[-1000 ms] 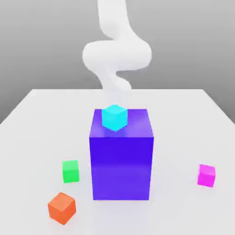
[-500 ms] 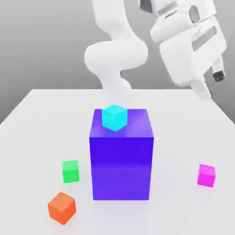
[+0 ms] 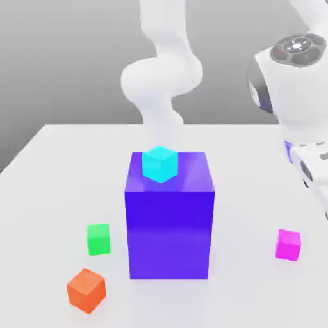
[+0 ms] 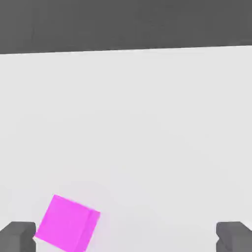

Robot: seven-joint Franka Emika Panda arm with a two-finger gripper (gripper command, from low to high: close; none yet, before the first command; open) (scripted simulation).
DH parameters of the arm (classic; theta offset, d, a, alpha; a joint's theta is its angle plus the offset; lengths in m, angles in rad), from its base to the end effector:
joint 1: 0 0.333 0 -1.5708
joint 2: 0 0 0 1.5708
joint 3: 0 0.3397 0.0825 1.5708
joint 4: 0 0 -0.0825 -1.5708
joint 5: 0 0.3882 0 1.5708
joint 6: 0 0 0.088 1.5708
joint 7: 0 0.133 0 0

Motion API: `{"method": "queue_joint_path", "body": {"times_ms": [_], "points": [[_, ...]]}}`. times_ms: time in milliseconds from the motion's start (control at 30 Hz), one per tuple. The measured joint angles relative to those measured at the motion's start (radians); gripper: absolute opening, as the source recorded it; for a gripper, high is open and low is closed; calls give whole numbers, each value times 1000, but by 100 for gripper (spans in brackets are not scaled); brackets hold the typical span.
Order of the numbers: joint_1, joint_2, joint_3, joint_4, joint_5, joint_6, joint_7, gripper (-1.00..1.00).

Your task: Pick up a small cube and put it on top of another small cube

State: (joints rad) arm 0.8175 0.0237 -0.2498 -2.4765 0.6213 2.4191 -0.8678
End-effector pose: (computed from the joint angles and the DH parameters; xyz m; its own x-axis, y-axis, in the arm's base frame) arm 0.3889 0.2628 0.2720 0.5997 0.7845 0.1578 0.7778 -0.5250 -0.3456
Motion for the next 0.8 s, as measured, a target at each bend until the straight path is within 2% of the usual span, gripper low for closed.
{"method": "queue_joint_path", "body": {"times_ms": [233, 433, 633, 800], "points": [[47, 89, 37, -46, -17, 81, -214, 0], [76, 133, 67, -93, -89, 173, -357, 0], [114, 143, 75, -144, -230, 274, -453, 0], [157, 124, 52, -188, -418, 356, -483, 0]]}}
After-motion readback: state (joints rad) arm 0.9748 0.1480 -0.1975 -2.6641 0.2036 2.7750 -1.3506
